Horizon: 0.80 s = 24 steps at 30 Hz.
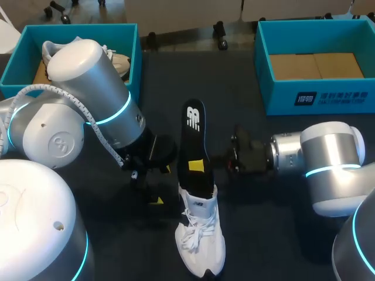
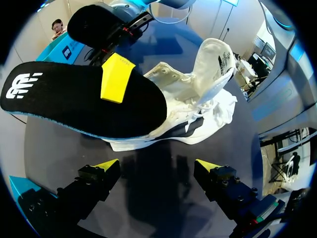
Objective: Take the shoe out of the shoebox, open the shoe tongue, remove and reinsert the insole, then place the shoe into the shoebox
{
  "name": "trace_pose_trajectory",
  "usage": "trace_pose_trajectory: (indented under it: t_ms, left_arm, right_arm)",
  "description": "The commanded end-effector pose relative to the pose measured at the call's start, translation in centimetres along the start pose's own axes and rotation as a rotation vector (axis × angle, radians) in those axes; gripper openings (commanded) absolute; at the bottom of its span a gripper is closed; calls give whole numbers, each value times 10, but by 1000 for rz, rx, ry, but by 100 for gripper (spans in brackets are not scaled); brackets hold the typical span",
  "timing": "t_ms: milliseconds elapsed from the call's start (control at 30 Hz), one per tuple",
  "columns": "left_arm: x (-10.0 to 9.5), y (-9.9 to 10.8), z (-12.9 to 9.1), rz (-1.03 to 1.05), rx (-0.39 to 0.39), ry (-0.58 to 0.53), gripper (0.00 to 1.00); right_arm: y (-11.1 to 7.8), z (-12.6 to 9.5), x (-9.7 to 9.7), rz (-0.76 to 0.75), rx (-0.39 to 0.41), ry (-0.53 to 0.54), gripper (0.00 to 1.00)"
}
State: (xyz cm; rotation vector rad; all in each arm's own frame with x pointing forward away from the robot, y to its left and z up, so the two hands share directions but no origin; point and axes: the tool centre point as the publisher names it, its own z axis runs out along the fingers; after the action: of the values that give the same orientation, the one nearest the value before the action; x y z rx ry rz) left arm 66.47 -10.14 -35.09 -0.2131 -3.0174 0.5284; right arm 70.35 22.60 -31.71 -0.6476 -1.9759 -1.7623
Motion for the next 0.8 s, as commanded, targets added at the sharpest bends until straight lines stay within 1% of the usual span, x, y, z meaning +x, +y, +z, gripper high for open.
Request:
trace_pose_trajectory:
  t_ms: [33,433,567,800]
  left_arm:
    - [0,0,1,0,0,-1,100]
    - [0,0,1,0,0,-1,100]
    - [0,0,1,0,0,-1,100]
    - [0,0,1,0,0,-1,100]
  right_arm:
    - [-2,-1,-5,6,-4,12,0]
    - [-10,-3,-1,-12,-54,93,0]
    - [-17,-4,-3,14,-69,106,0]
    - [-30,-3,1,44,-86,111,0]
